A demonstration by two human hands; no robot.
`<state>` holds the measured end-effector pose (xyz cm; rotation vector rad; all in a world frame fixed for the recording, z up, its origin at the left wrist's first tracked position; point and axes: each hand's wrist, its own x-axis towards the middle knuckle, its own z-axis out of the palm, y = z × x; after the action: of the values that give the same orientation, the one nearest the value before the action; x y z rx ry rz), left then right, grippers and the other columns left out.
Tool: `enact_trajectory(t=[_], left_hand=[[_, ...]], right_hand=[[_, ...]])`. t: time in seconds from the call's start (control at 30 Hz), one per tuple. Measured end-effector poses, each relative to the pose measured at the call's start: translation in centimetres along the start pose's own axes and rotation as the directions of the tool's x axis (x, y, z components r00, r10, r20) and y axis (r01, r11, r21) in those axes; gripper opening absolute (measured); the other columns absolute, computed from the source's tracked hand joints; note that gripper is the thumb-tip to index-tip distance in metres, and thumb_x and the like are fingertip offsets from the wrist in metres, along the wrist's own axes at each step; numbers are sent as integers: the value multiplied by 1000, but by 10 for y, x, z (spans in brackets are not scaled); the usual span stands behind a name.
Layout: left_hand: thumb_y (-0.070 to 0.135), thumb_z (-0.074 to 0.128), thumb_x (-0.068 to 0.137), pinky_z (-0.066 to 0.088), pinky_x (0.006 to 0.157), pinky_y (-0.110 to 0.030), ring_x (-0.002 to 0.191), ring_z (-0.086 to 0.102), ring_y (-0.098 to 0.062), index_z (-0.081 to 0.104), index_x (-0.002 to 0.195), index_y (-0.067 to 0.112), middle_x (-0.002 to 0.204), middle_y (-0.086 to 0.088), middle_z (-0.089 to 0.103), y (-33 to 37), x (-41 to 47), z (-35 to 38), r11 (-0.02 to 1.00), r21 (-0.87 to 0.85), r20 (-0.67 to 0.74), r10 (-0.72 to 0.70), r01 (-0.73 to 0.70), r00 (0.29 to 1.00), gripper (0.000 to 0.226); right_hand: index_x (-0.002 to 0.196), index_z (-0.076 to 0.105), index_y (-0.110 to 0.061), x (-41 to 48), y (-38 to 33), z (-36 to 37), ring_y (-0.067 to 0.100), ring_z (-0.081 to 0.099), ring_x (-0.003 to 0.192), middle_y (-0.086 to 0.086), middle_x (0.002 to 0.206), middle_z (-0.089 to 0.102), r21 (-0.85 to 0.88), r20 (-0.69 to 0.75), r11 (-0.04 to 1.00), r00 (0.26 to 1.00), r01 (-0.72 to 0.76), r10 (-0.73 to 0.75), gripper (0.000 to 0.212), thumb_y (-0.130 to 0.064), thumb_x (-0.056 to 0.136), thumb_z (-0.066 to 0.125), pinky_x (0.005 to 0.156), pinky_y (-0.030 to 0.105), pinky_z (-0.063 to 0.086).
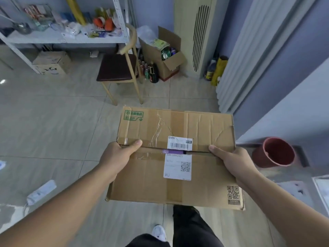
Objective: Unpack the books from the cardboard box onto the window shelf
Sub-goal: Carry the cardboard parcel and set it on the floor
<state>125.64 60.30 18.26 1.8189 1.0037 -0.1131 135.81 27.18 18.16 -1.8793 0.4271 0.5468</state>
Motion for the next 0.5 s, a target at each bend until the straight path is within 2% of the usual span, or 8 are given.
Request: enact_trajectory(t=[0.07, 0.13, 0.23, 0.3, 0.37, 0.5], left_hand=[[66, 80, 78, 51, 71, -32, 84, 70, -16, 82, 83, 25, 81, 8, 79, 6, 32, 8, 1000, 4, -10, -30, 30, 1000, 41], [65, 80, 79, 54, 73, -34, 81, 71, -15, 82, 77, 24, 71, 9, 80, 11, 61, 15, 999, -6, -10, -51, 51, 999, 41], [62, 79, 82, 51, 69, -28, 82, 71, -8, 83, 77, 31, 71, 27, 76, 12, 106, 26, 996, -28, -3, -80, 80, 997, 32], [61, 80, 82, 46, 65, -24, 83, 69, -5, 82, 80, 34, 71, 34, 74, 10, 139, 34, 995, -32, 3, -97, 97, 995, 27], [61, 80, 82, 47, 65, -24, 84, 71, -5, 82, 80, 35, 74, 32, 75, 5, 175, 44, 993, -28, -1, -111, 111, 994, 26], [60, 80, 81, 55, 73, -29, 85, 75, -8, 83, 77, 47, 79, 23, 80, -17, 241, 68, 992, -11, 34, -123, 124, 992, 14]], right_hand=[[92, 79, -12, 36, -15, 11, 26, 80, 68, 3, 76, 83, -44, 22, 999, 1000, -8, 9, 41, -46, 74, 92, 60, 32, 62], [92, 79, -12, 68, -29, 21, 27, 80, 72, 4, 77, 83, -67, 31, 998, 999, -21, 23, 41, -47, 74, 92, 62, 33, 62], [90, 77, -15, 116, -44, 40, 20, 79, 68, -5, 68, 81, -96, 53, 995, 998, -35, 40, 42, -50, 73, 92, 56, 26, 58], [95, 77, -15, 148, -47, 57, 22, 78, 73, 0, 77, 82, -104, 53, 993, 997, -50, 56, 45, -50, 73, 92, 60, 27, 58], [97, 75, -17, 181, -43, 74, 23, 77, 77, 0, 86, 80, -118, 45, 991, 997, -61, 67, 43, -51, 74, 90, 61, 28, 57], [85, 74, -19, 240, -19, 106, 9, 73, 63, -10, 72, 76, -153, 26, 984, 995, -89, 94, 38, -53, 76, 88, 47, 19, 51]])
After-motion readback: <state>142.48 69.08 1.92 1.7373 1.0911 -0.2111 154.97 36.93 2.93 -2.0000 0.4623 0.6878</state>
